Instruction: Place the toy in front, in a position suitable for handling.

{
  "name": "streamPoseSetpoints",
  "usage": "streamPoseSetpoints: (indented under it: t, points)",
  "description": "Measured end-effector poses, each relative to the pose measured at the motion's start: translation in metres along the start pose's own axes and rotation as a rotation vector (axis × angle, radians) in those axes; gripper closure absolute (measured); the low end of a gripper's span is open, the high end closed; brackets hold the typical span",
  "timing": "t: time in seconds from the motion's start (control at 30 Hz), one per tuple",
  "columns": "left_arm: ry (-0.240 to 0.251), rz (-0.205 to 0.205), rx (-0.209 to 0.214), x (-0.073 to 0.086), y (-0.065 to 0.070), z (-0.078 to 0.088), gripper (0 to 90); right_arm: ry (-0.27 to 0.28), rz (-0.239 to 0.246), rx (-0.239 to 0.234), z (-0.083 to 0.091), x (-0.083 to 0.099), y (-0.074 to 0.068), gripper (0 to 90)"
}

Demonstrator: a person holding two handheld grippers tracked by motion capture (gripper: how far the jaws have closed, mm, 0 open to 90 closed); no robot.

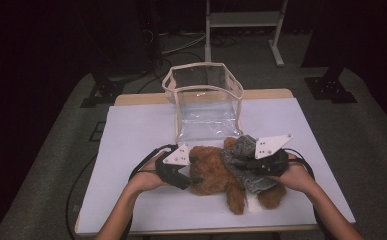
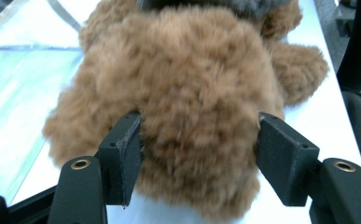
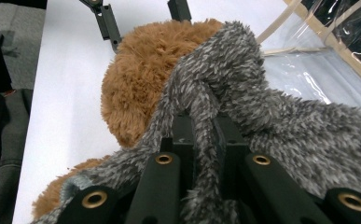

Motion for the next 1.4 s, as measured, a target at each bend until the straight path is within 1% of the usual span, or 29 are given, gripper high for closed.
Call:
streamPoseSetpoints:
  t: [0.03, 0.07, 0.1, 0.17, 0.2, 0.23, 0.27, 0.3, 0.37, 0.4, 0.47, 0.5, 0.53, 0.57, 0.6, 0.67, 0.73, 0.8, 0.83, 0.9, 0.97, 1.03, 1.17, 1.2, 1.23, 1.33, 1.37, 1.4]
  points:
    - [0.000, 0.004, -0.001, 0.001, 0.000, 0.000, 37.4, -0.001, 0.000, 0.001, 0.000, -0.002, -0.001, 80.5]
    - [0.000, 0.004, -0.002, 0.002, 0.000, -0.001, 39.8, 0.003, 0.014, 0.002, 0.000, -0.009, -0.004, 80.5]
    - [-0.002, 0.000, -0.007, 0.002, -0.001, -0.002, 39.8, 0.003, 0.014, 0.002, 0.000, -0.009, -0.004, 80.5]
    - [0.005, 0.009, -0.017, 0.001, -0.002, -0.004, 41.3, 0.004, 0.039, -0.004, -0.003, -0.018, -0.008, 80.5]
    - [0.010, 0.010, -0.018, -0.001, -0.001, -0.005, 42.1, 0.009, 0.059, -0.016, -0.008, -0.026, -0.013, 80.5]
    - [0.012, 0.007, -0.015, -0.003, -0.001, -0.006, 42.2, 0.012, 0.065, -0.026, -0.011, -0.031, -0.015, 80.5]
    - [0.013, 0.004, -0.014, -0.005, 0.000, -0.007, 42.2, 0.012, 0.065, -0.026, -0.011, -0.031, -0.015, 80.5]
    - [0.014, 0.000, -0.013, -0.007, 0.000, -0.009, 42.2, 0.012, 0.075, -0.032, -0.015, -0.034, -0.017, 80.4]
    - [0.011, 0.000, -0.014, -0.007, 0.001, -0.011, 42.2, 0.016, 0.077, -0.060, -0.028, -0.040, -0.020, 80.4]
    - [0.007, -0.002, -0.015, -0.006, 0.000, -0.011, 42.1, 0.005, 0.080, -0.061, -0.032, -0.039, -0.021, 80.4]
    - [0.006, 0.001, -0.013, -0.004, 0.000, -0.010, 42.0, 0.002, 0.079, -0.063, -0.035, -0.038, -0.021, 80.4]
    - [0.016, 0.008, -0.012, -0.003, 0.000, -0.009, 41.9, 0.001, 0.069, -0.067, -0.036, -0.035, -0.021, 80.5]
    - [0.014, 0.008, -0.012, -0.002, 0.000, -0.007, 42.0, 0.000, 0.067, -0.062, -0.034, -0.033, -0.019, 80.5]
    - [0.012, 0.007, -0.012, -0.001, 0.000, -0.006, 42.4, -0.017, 0.061, -0.043, -0.029, -0.028, -0.016, 80.5]
    - [0.010, 0.006, -0.013, 0.000, 0.000, -0.004, 42.4, -0.017, 0.061, -0.043, -0.029, -0.028, -0.016, 80.5]
    - [0.007, 0.009, -0.007, 0.002, 0.001, -0.002, 43.5, -0.037, 0.046, -0.022, -0.023, -0.020, -0.012, 80.5]
    - [0.004, 0.010, -0.004, 0.003, 0.002, -0.003, 43.9, -0.036, 0.030, -0.017, -0.018, -0.015, -0.010, 80.5]
    - [-0.003, 0.009, -0.006, 0.004, 0.002, -0.003, 43.9, -0.037, 0.037, -0.014, -0.017, -0.016, -0.011, 80.4]
    - [-0.002, 0.013, -0.007, 0.004, 0.002, -0.004, 43.9, -0.038, 0.046, -0.012, -0.018, -0.017, -0.012, 80.4]
    - [0.003, 0.020, -0.003, 0.004, 0.002, -0.006, 44.0, -0.031, 0.051, -0.014, -0.020, -0.019, -0.014, 80.4]
    - [0.009, 0.021, 0.004, 0.003, 0.002, -0.009, 44.0, -0.026, 0.051, -0.020, -0.021, -0.022, -0.015, 80.4]
    - [0.009, 0.017, 0.010, 0.000, 0.003, -0.013, 44.0, -0.008, 0.046, -0.032, -0.024, -0.028, -0.016, 80.4]
    - [0.006, 0.010, 0.006, -0.003, 0.004, -0.017, 43.8, 0.007, 0.050, -0.051, -0.029, -0.033, -0.019, 80.3]
    - [0.007, 0.011, 0.006, -0.003, 0.005, -0.018, 43.8, 0.007, 0.050, -0.051, -0.029, -0.033, -0.019, 80.3]
    - [0.010, 0.014, 0.008, -0.004, 0.006, -0.020, 43.7, 0.008, 0.038, -0.058, -0.028, -0.031, -0.019, 80.4]
    - [0.016, 0.008, 0.014, -0.007, 0.008, -0.023, 43.6, 0.006, 0.031, -0.058, -0.025, -0.026, -0.017, 80.4]
    - [0.008, -0.004, 0.013, -0.009, 0.009, -0.023, 43.4, -0.008, 0.022, -0.039, -0.018, -0.018, -0.014, 80.3]
    - [0.008, -0.004, 0.013, -0.009, 0.009, -0.023, 43.4, -0.008, 0.022, -0.039, -0.018, -0.018, -0.014, 80.3]
Point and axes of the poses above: each handheld gripper's, and its own axes: z roughly backward along the jaws, x roughly out of its underside, y roughly to its right, the point moved 5 cm from there along -z, roughly forward along the jaws, and after that the axes turned 3 degrees about x, right-handed, at the moved point
